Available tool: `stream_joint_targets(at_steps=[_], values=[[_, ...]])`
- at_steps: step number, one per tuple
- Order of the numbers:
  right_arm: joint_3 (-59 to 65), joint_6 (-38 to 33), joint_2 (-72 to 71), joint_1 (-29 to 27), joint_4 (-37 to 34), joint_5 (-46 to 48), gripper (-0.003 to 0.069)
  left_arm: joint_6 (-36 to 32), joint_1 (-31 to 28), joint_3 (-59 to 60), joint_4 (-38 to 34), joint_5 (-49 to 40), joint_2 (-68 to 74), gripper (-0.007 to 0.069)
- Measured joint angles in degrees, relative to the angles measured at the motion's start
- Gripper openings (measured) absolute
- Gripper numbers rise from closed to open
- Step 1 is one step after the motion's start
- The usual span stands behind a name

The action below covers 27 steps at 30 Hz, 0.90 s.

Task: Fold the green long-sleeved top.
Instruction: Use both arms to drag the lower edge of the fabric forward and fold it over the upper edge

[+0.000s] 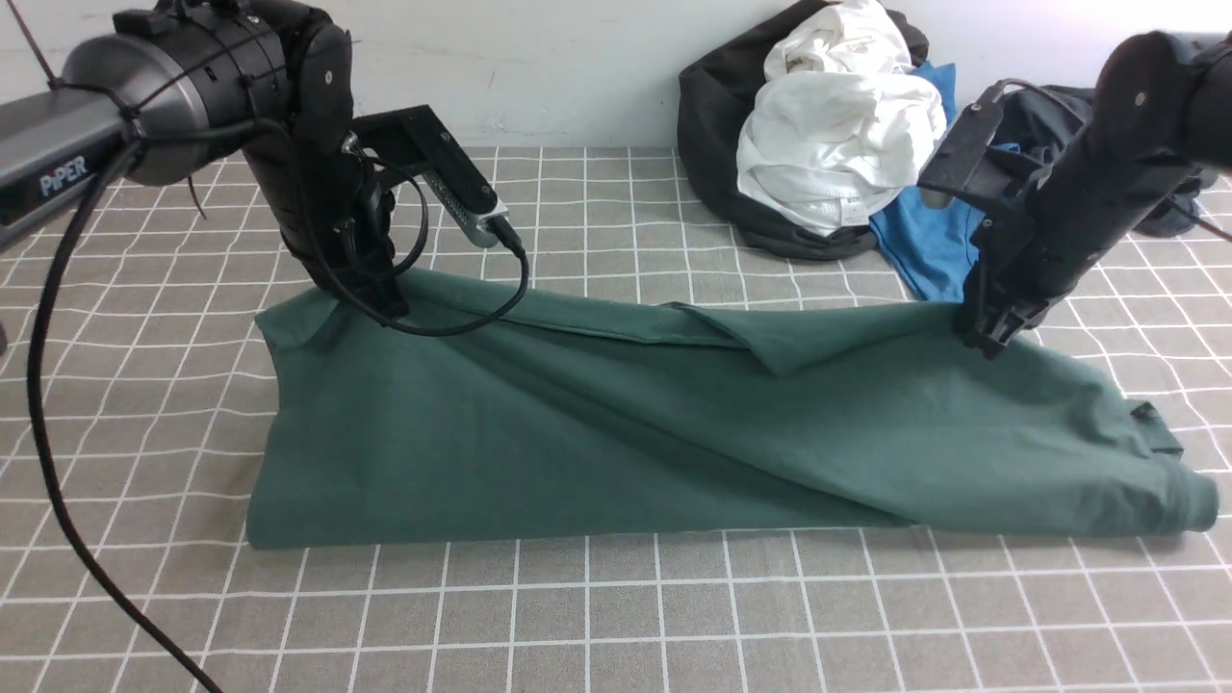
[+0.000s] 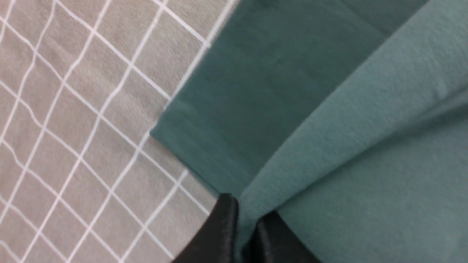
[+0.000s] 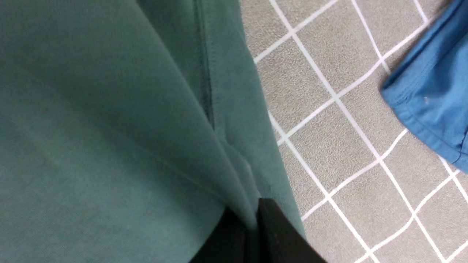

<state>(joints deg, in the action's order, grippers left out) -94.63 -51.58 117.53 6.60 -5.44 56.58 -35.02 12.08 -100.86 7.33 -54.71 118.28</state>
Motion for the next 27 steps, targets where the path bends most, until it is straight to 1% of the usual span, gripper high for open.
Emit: stream_joint_targets(at_steps=[4,7,9,10,11,13,14,15,17,18,19,21,22,23,24,25,27], values=[[-0.39,3.33,2.92,-0.05,0.27,-3.47,0.0021,0.00,-1.55,-0.96,-1.88,3.22,3.31,0.0037],[-0.39,5.24,3.86,-0.26,0.27,-5.38,0.0050,0.00,-2.14,-0.98,-2.10,4.37,4.62,0.0064],[-0.39,8.58,4.34,-0.97,0.16,-7.59,0.0115,0.00,-2.71,-0.98,-2.10,5.56,5.75,0.0122],[-0.39,8.92,4.34,-0.97,0.16,-8.00,0.0122,0.00,-2.73,-0.98,-2.10,5.63,5.79,0.0127],[-0.45,11.64,4.34,-1.36,0.22,-9.23,0.0178,0.00,-2.72,-0.98,-1.95,6.26,5.87,0.0171],[-0.80,17.07,4.34,-1.84,0.34,-10.30,0.0247,0.98,-2.83,-1.03,-1.75,7.39,5.79,0.0244],[-1.01,18.33,4.34,-1.99,0.45,-10.38,0.0269,1.41,-2.83,-1.03,-1.68,7.50,5.73,0.0260],[-1.88,23.44,4.13,-2.31,0.51,-10.02,0.0323,4.47,-2.83,-1.51,-1.20,7.49,5.51,0.0327],[-3.18,28.56,3.45,-2.48,0.78,-8.42,0.0365,8.75,-2.83,-2.34,-0.53,6.84,5.19,0.0378],[-3.71,29.48,3.27,-2.48,0.78,-7.83,0.0374,9.93,-2.83,-2.64,-0.34,6.52,5.09,0.0388],[-4.89,31.87,2.40,-2.43,0.48,-5.72,0.0395,14.22,-2.83,-3.89,0.34,4.86,4.53,0.0418],[-5.96,32.80,0.97,-1.80,-0.76,-1.54,0.0409,20.76,-2.63,-6.40,1.00,0.50,3.27,0.0437],[-6.02,32.80,0.84,-1.69,-0.97,-1.10,0.0409,20.76,-2.58,-6.64,1.00,0.06,3.14,0.0437],[-6.28,31.73,0.18,-0.60,-2.68,2.85,0.0412,23.86,-2.05,-8.38,1.49,-4.17,1.93,0.0432],[-6.33,30.86,0.18,0.17,-4.04,4.50,0.0411,24.33,-1.67,-8.89,1.68,-6.37,1.49,0.0420],[-6.33,30.40,0.18,0.60,-4.33,4.87,0.0411,24.42,-1.54,-8.89,1.70,-6.37,1.37,0.0420],[-6.33,27.03,1.16,3.97,-7.53,8.61,0.0397,24.62,0.47,-9.32,1.76,-11.82,0.58,0.0351]])
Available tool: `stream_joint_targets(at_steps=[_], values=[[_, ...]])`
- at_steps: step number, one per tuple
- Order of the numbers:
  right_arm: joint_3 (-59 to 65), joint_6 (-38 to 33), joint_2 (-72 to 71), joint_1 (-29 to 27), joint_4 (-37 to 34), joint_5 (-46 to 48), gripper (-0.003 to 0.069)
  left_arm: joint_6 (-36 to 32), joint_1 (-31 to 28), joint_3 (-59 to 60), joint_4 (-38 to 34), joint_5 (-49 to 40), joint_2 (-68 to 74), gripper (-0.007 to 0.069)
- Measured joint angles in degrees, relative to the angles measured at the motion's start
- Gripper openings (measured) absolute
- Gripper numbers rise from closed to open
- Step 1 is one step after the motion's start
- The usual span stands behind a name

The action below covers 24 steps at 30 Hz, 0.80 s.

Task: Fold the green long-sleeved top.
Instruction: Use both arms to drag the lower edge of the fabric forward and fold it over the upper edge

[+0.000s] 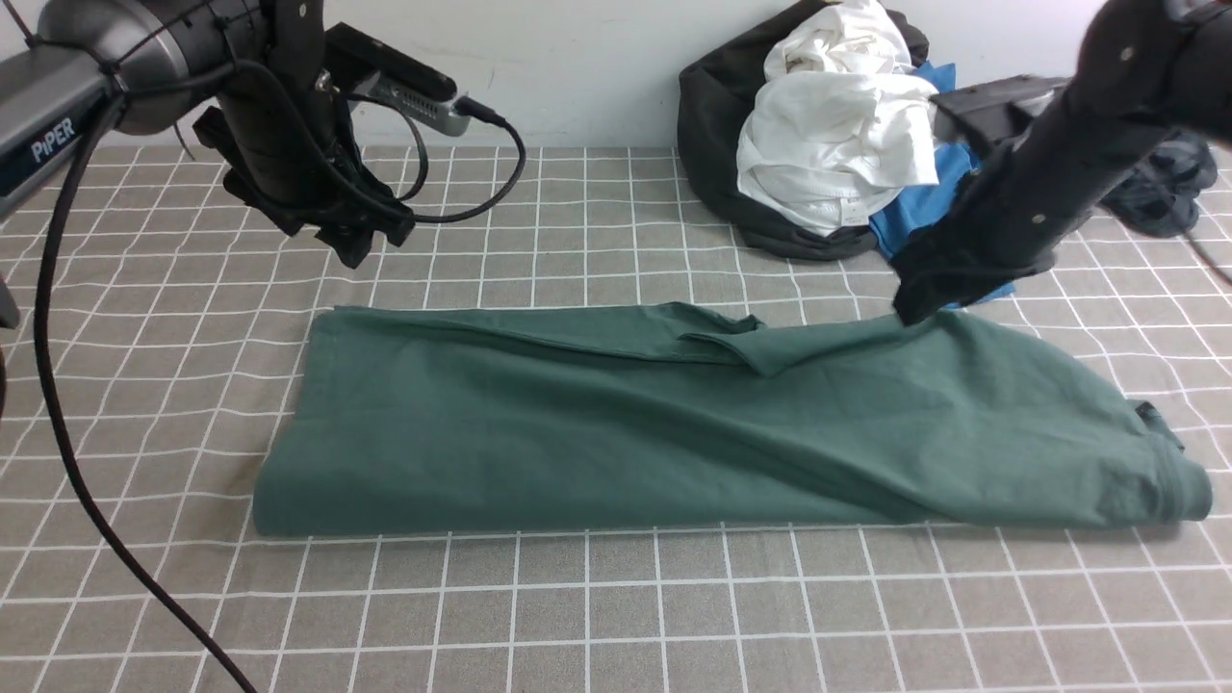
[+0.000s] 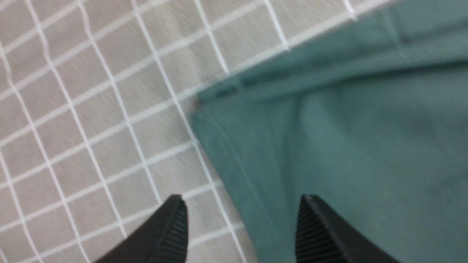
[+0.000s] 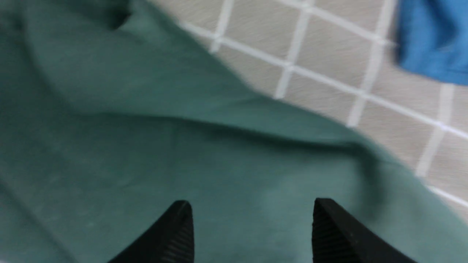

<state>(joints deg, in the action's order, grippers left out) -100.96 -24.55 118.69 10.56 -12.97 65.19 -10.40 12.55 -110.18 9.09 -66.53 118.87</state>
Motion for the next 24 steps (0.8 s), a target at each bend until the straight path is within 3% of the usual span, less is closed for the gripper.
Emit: stream_joint_targets(at_steps=[4,9,16,20,24], values=[[0.00,-3.46,2.76,3.88,-0.84,0.32,0.0360,0.00,2.28,0.00,-0.40,-3.30,0.05,0.0237],[0.00,-5.58,8.73,6.57,0.82,-5.92,0.0277,-0.13,5.51,0.00,-0.73,-3.91,0.05,0.0023],[0.00,1.72,10.50,6.02,1.20,-20.65,0.0222,-1.10,6.69,0.00,-2.02,-3.91,0.05,-0.0008],[-0.13,10.46,10.50,3.22,1.13,-31.96,0.0221,-1.15,6.69,0.00,-2.93,-3.91,0.05,-0.0008],[-0.29,17.49,10.33,-0.86,0.73,-33.79,0.0247,-1.15,6.69,0.00,-4.50,-3.91,0.05,-0.0008]])
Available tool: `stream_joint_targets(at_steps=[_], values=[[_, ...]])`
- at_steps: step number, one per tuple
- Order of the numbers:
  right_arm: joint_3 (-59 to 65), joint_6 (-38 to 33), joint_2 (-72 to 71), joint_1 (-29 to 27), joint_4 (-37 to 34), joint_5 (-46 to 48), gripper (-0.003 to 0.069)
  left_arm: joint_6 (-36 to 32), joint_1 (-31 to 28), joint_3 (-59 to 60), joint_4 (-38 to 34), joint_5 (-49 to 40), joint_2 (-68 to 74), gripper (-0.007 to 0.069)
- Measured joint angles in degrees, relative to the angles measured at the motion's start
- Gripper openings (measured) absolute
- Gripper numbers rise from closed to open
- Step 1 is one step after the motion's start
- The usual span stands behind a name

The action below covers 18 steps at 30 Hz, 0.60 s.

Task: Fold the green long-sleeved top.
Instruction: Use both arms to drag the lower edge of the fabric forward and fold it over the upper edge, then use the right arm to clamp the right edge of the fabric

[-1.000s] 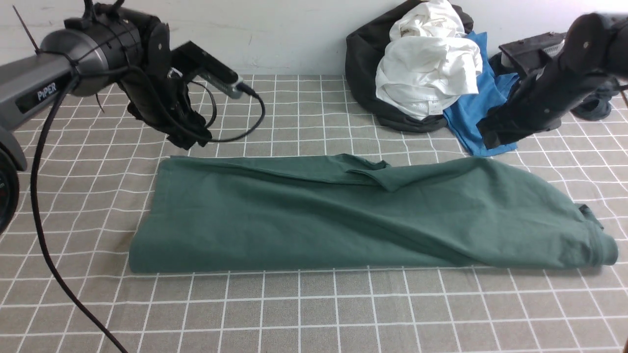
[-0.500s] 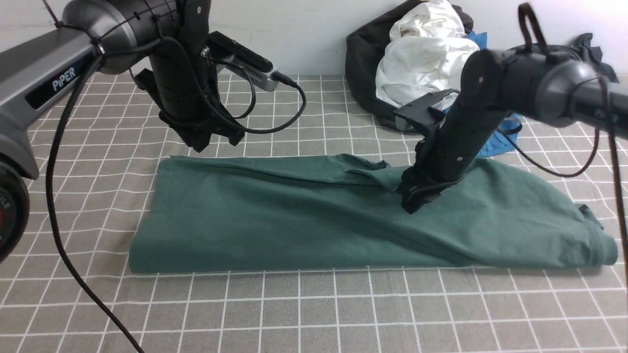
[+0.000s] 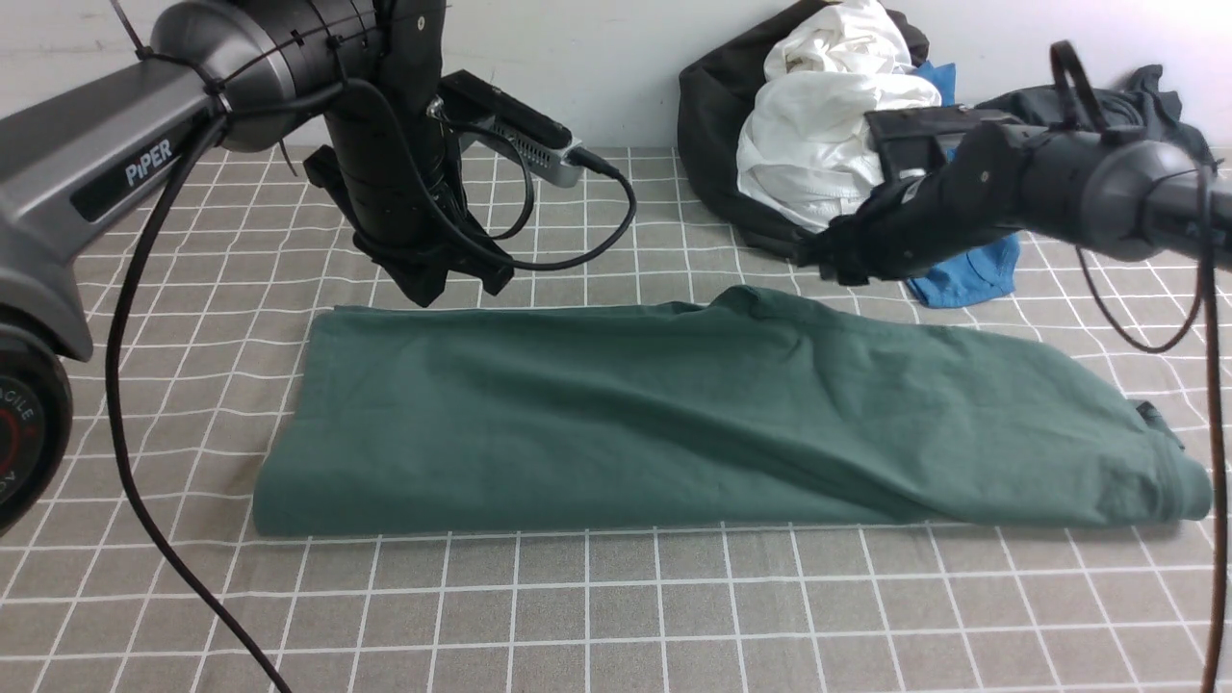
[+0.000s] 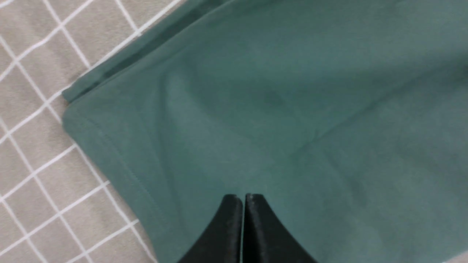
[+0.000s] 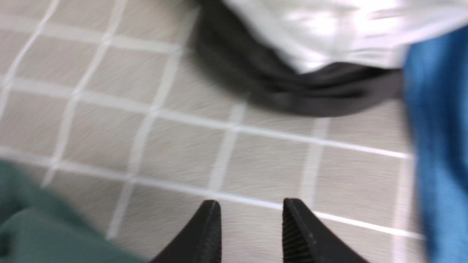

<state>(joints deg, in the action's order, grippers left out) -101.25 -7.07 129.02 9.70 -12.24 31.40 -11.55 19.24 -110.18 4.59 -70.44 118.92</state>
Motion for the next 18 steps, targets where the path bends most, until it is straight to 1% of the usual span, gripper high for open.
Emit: stream_joint_targets(at_steps=[2,3,4,5,7,8,9,12,13,15,18], values=[[-0.01,0.86,-0.43,-1.41,-0.19,2.27,0.0259,0.00,0.00,0.00,-0.46,0.00,0.00,-0.0008],[-0.01,1.21,-1.86,-3.20,-0.25,7.99,0.0272,-0.07,0.00,0.00,-1.20,0.00,-0.06,-0.0008],[-0.01,1.13,-2.08,-3.62,-0.19,7.99,0.0274,-0.08,0.00,0.00,-1.27,0.00,-0.12,-0.0008],[-0.01,0.05,-3.75,-4.89,0.28,13.92,0.0280,-0.20,0.00,0.00,-1.60,0.00,-0.41,-0.0008],[-0.01,-3.00,-7.67,-7.14,2.01,21.25,0.0284,-0.27,0.00,0.00,-2.10,-0.06,-1.79,-0.0008],[-0.01,-3.27,-8.45,-7.36,2.15,22.68,0.0284,-0.27,0.00,0.00,-2.23,-0.06,-1.99,-0.0008],[-0.01,-5.32,-11.11,-9.22,2.79,28.19,0.0286,-0.35,0.11,0.00,-2.52,-0.11,-3.97,-0.0008],[0.03,-7.43,-16.49,-13.31,2.31,35.86,0.0286,-0.35,1.00,0.00,-2.56,-0.23,-7.81,-0.0008],[0.09,-7.48,-16.49,-13.59,2.19,35.86,0.0286,-0.35,1.09,0.06,-2.56,-0.23,-8.11,-0.0008],[2.94,-8.37,-21.34,-17.06,0.15,37.94,0.0286,-0.35,2.90,1.73,-2.56,-0.24,-12.61,-0.0008],[8.16,-8.98,-26.27,-19.60,-0.87,36.71,0.0286,-0.35,5.02,5.19,-2.68,-0.24,-17.07,-0.0008]])
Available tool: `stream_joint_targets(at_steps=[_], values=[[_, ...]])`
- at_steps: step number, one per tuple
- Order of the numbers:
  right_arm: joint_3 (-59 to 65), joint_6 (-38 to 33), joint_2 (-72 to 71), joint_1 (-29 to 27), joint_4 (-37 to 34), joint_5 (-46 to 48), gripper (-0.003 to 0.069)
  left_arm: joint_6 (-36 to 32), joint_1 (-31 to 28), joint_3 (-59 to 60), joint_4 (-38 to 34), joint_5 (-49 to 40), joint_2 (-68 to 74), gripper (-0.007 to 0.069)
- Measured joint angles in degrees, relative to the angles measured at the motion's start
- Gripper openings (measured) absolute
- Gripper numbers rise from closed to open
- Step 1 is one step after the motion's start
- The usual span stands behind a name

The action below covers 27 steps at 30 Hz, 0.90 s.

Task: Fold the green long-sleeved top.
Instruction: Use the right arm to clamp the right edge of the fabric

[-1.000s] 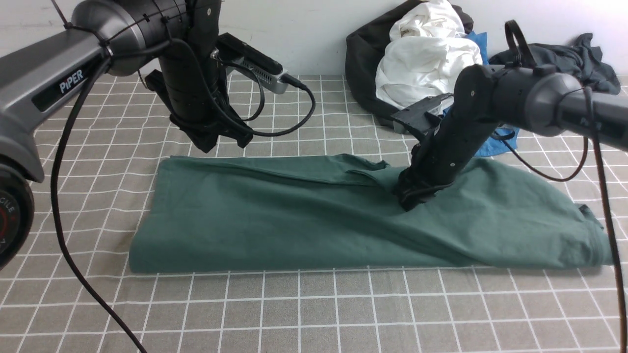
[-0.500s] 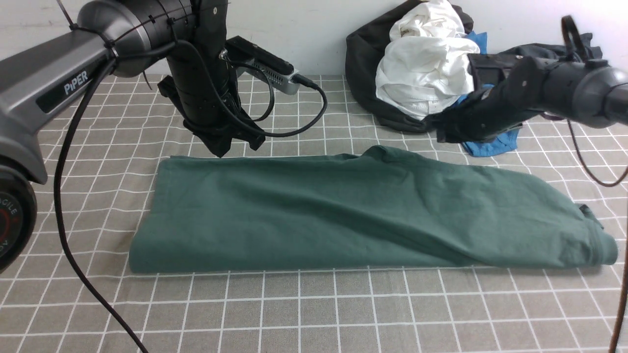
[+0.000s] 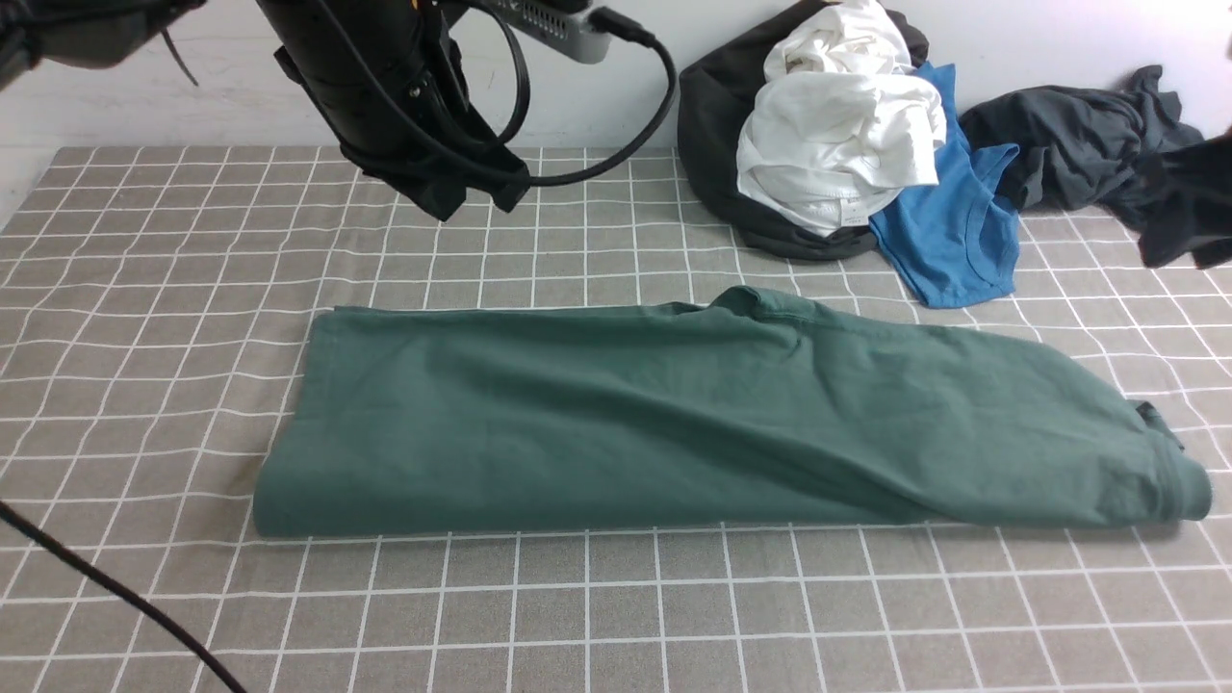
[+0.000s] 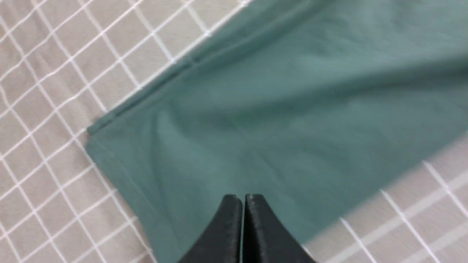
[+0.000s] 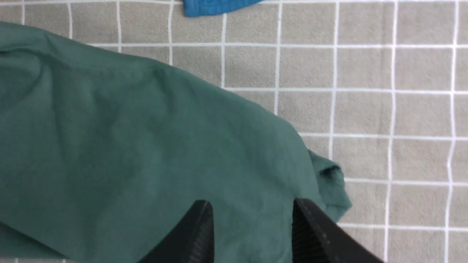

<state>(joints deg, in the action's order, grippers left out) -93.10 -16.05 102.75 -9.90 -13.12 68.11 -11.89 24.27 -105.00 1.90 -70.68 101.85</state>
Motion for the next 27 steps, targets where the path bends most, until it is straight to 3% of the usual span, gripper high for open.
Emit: stream_joint_targets(at_steps=[9,14,19,22,27], values=[[18.94,-0.78,-4.79,-2.45,-0.30,-14.07,0.0301,0.00,7.88,15.43,-0.20,-0.23,-10.72,-0.0007],[20.45,-0.90,0.25,-2.45,-0.26,-17.54,0.0398,-0.02,10.93,18.89,-0.27,-0.34,-11.96,-0.0007],[20.45,0.85,6.44,-2.45,-0.48,-20.93,0.0550,-0.02,12.53,20.67,-0.27,-0.22,-11.96,-0.0007],[20.45,3.13,8.92,-2.45,0.07,-22.26,0.0587,-0.07,12.61,20.94,-0.27,-0.20,-11.96,-0.0007],[20.38,6.56,11.59,-2.13,0.92,-23.14,0.0588,-0.07,12.61,21.00,-0.22,0.16,-11.96,-0.0007]])
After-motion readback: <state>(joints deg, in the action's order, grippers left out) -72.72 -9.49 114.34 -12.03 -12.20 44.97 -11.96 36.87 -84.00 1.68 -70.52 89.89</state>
